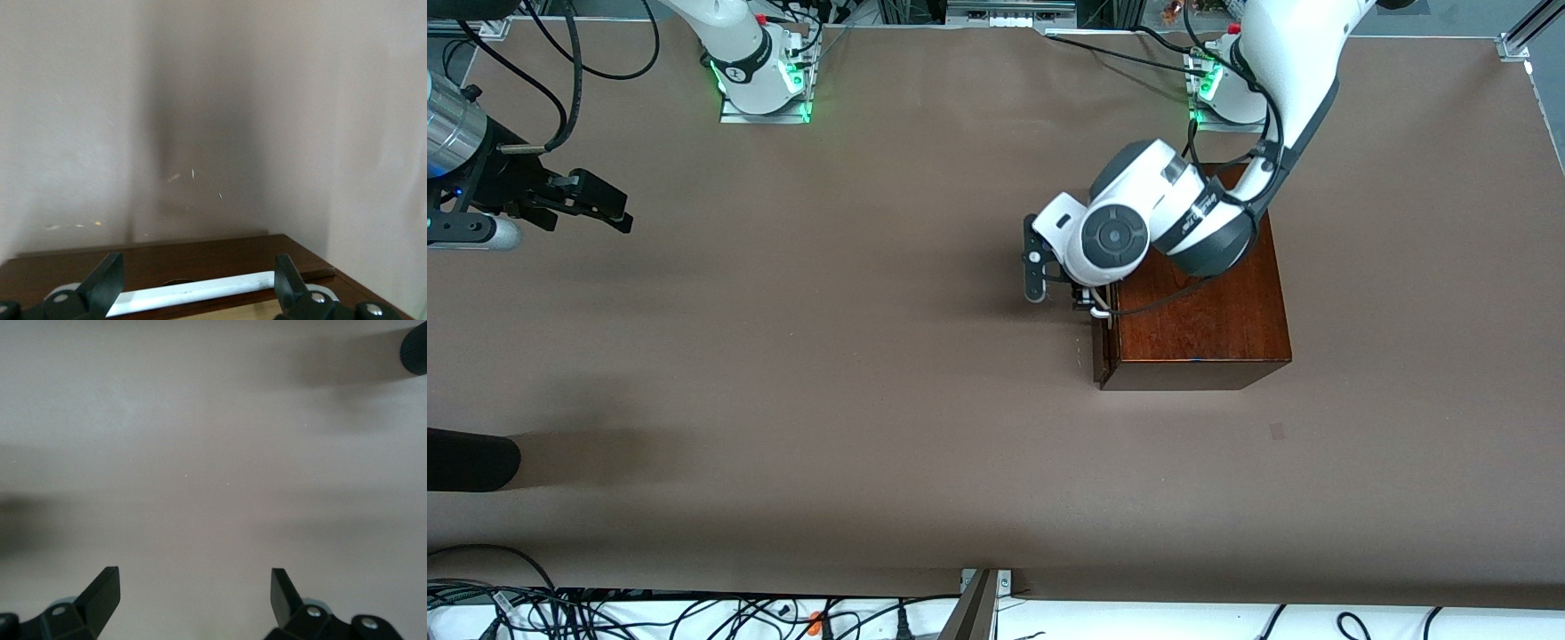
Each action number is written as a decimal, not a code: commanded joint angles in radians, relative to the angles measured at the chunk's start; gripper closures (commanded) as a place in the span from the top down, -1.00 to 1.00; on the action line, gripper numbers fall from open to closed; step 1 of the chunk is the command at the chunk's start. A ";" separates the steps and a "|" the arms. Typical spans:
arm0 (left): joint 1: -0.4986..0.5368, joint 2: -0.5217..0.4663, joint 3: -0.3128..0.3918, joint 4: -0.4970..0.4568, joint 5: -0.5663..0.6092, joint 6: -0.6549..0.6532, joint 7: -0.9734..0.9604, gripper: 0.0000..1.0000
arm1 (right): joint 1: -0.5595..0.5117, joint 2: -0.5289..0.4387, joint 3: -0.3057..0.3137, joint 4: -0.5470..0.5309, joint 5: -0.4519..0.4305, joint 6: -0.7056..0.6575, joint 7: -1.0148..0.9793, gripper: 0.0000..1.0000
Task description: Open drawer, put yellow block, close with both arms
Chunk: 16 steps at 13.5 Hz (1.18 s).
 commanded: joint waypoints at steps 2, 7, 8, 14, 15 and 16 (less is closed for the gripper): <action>0.010 -0.159 -0.018 0.026 0.008 -0.073 -0.208 1.00 | -0.001 0.006 0.005 0.019 -0.007 -0.004 -0.001 1.00; 0.033 -0.257 0.004 0.090 0.176 -0.263 -0.485 1.00 | -0.001 0.006 0.005 0.020 -0.007 -0.004 0.000 1.00; 0.042 -0.257 0.016 0.140 0.205 -0.312 -0.517 1.00 | -0.001 0.006 0.005 0.020 -0.007 -0.004 0.000 1.00; 0.092 -0.304 0.303 0.275 0.045 -0.416 -0.617 1.00 | -0.001 0.006 0.005 0.020 -0.008 -0.004 0.000 1.00; 0.070 -0.343 0.385 0.215 -0.018 -0.358 -0.617 1.00 | -0.001 0.006 0.005 0.019 -0.008 -0.004 0.000 1.00; 0.070 -0.395 0.437 0.145 -0.065 -0.298 -0.620 1.00 | -0.003 0.006 0.005 0.019 -0.008 -0.004 0.000 1.00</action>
